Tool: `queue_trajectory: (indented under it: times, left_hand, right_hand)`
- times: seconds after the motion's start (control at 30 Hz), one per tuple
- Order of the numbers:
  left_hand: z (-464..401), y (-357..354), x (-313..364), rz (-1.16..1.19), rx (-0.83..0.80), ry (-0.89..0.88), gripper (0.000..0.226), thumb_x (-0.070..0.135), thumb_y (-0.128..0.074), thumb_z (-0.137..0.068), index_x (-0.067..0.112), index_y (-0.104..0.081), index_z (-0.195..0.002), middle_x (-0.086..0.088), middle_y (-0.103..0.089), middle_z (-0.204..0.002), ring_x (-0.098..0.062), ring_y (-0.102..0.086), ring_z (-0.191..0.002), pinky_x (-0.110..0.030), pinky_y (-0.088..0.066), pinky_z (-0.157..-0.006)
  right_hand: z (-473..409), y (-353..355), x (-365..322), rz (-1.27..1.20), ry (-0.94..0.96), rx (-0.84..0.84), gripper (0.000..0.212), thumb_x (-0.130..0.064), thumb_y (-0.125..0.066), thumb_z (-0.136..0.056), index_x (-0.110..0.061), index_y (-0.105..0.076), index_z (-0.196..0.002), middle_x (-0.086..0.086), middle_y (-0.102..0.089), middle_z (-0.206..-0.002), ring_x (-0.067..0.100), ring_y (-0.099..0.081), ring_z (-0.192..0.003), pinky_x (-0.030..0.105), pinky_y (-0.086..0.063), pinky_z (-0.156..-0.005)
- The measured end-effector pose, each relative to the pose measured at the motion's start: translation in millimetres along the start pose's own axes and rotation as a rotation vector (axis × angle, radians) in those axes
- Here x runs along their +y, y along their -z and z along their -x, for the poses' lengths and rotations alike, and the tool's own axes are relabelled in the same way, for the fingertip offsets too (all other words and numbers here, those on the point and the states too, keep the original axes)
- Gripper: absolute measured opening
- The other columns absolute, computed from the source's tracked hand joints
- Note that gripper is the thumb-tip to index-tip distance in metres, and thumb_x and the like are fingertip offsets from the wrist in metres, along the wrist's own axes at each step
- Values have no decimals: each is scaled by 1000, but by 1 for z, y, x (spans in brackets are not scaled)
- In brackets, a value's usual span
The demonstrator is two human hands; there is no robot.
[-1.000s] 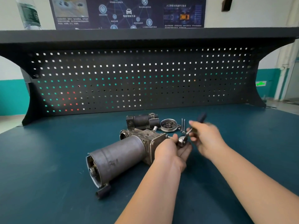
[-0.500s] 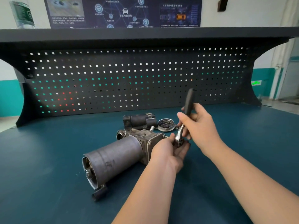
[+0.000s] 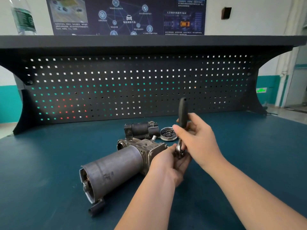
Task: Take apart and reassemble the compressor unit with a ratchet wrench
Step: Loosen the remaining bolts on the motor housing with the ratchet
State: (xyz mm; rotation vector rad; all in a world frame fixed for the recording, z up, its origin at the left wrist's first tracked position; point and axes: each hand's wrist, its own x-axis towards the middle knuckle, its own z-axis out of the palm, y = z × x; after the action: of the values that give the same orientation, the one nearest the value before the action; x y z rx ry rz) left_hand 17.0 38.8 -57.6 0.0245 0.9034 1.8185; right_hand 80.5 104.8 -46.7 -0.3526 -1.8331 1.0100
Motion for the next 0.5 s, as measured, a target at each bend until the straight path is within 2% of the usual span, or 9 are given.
queue_trajectory:
  times: [0.07, 0.17, 0.23, 0.27, 0.33, 0.4, 0.47, 0.5]
  left_hand:
    - [-1, 0, -1, -62, 19, -23, 20, 12, -55, -94, -2, -62, -106, -19, -66, -83, -27, -64, -73, -39, -53, -69]
    - [-2, 1, -3, -145, 29, -29, 18, 15, -55, -94, -2, -60, -96, -17, -63, -87, -31, -61, -93, -40, -46, -84]
    - [-4, 1, -4, -175, 42, -39, 23, 15, -55, -94, -3, -59, -107, -18, -63, -104, -33, -56, -111, -40, -43, -93]
    - [-4, 1, -4, -180, 46, -41, 27, 16, -55, -94, -3, -58, -114, -20, -61, -111, -33, -55, -113, -40, -43, -94]
    - [-4, 1, -5, -173, 38, -32, 30, 17, -56, -94, -3, -58, -116, -19, -63, -103, -30, -60, -96, -39, -45, -86]
    - [-3, 2, -4, -147, 14, -21, 26, 20, -58, -92, -1, -62, -107, -16, -65, -87, -26, -63, -76, -35, -52, -73]
    - [-1, 3, -3, -127, -25, 0, 21, 19, -58, -92, 1, -67, -95, -14, -70, -75, -23, -68, -63, -32, -58, -57]
    - [0, 3, -2, -120, -36, 7, 21, 17, -56, -93, 1, -67, -88, -13, -71, -68, -22, -69, -56, -29, -57, -48]
  right_hand:
    - [-3, 1, 4, -121, -128, 80, 6, -32, -66, -82, -30, -60, -83, 1, -59, -61, 10, -51, -42, 23, -39, -42]
    - [-8, 7, 15, -500, -591, 224, 11, -15, -64, -88, -15, -56, -81, 4, -50, -58, 9, -44, -38, 17, -30, -33]
    - [-8, 11, 18, -618, -825, 238, 14, -11, -61, -89, -11, -53, -77, 2, -48, -58, 8, -43, -42, 14, -29, -31]
    - [-9, 11, 17, -631, -835, 241, 15, -10, -60, -89, -11, -53, -75, 2, -48, -59, 8, -43, -43, 13, -30, -31]
    - [-10, 10, 12, -494, -615, 223, 14, -10, -62, -88, -13, -55, -76, 4, -52, -61, 9, -47, -40, 17, -35, -36]
    - [-7, 8, -2, -115, -194, 130, 9, -18, -66, -84, -21, -60, -78, -2, -59, -61, 10, -53, -47, 24, -42, -47]
    - [1, 4, -10, 253, 184, -32, 8, -28, -65, -81, -29, -57, -81, -10, -61, -69, 5, -54, -59, 16, -43, -56]
    - [4, 3, -10, 347, 298, -93, 9, -30, -64, -81, -32, -55, -81, -15, -59, -72, 3, -53, -63, 11, -40, -58]
